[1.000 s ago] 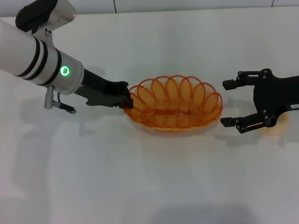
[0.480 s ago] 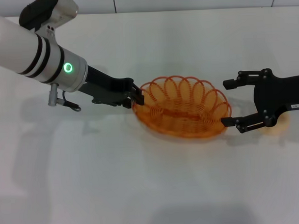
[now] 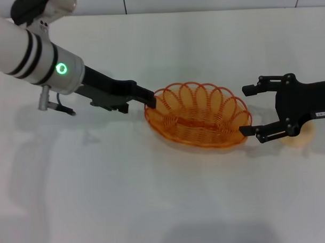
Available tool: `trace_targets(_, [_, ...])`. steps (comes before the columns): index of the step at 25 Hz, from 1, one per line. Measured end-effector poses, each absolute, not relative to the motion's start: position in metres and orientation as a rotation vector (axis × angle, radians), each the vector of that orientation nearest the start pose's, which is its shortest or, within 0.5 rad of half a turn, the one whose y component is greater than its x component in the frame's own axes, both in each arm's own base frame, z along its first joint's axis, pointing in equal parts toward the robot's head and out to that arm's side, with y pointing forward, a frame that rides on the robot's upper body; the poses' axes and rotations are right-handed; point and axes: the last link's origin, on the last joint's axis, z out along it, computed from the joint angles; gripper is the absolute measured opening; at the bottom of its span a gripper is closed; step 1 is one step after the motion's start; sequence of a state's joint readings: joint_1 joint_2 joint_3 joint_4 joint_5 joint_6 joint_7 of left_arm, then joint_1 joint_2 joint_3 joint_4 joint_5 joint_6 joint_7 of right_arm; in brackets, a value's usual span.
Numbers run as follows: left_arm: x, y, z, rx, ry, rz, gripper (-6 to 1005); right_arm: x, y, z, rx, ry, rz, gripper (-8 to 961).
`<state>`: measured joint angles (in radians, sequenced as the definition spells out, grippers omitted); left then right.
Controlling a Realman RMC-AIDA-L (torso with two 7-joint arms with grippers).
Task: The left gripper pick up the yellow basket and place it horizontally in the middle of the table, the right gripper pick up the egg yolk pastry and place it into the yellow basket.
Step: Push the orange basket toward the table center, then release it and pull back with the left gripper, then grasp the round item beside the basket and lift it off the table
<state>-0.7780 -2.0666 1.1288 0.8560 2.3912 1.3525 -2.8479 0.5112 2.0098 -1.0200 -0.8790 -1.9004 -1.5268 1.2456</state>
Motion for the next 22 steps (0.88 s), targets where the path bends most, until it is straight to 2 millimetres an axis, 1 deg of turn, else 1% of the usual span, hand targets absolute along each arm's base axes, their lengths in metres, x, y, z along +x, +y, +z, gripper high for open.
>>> trace_targets(1, [-0.193,0.394,-0.025,-2.309,-1.734,0.037,617,0.231,0.345,0.018,-2.866,0.013,0.424,875])
trace_targets(4, [-0.194,0.392,-0.013,-2.375,-1.612,0.018,757,0.231,0.345,0.018,-2.865,0.042,0.433,875])
trace_targets(9, [-0.199,0.385,-0.002,-2.523,-1.344,-0.012,876,0.235,0.343,0.02,-2.857,0.116,0.435,874])
trace_targets(13, [-0.203,0.377,0.003,-2.65,-1.127,-0.097,875,0.239,0.342,0.022,-2.85,0.181,0.43,873])
trace_targets(18, [-0.217,0.367,0.021,-2.743,-0.881,-0.214,875,0.243,0.34,0.022,-2.845,0.254,0.424,871])
trace_targets(22, [-0.231,0.353,0.035,-2.789,-0.69,-0.292,874,0.245,0.34,0.024,-2.841,0.281,0.419,870])
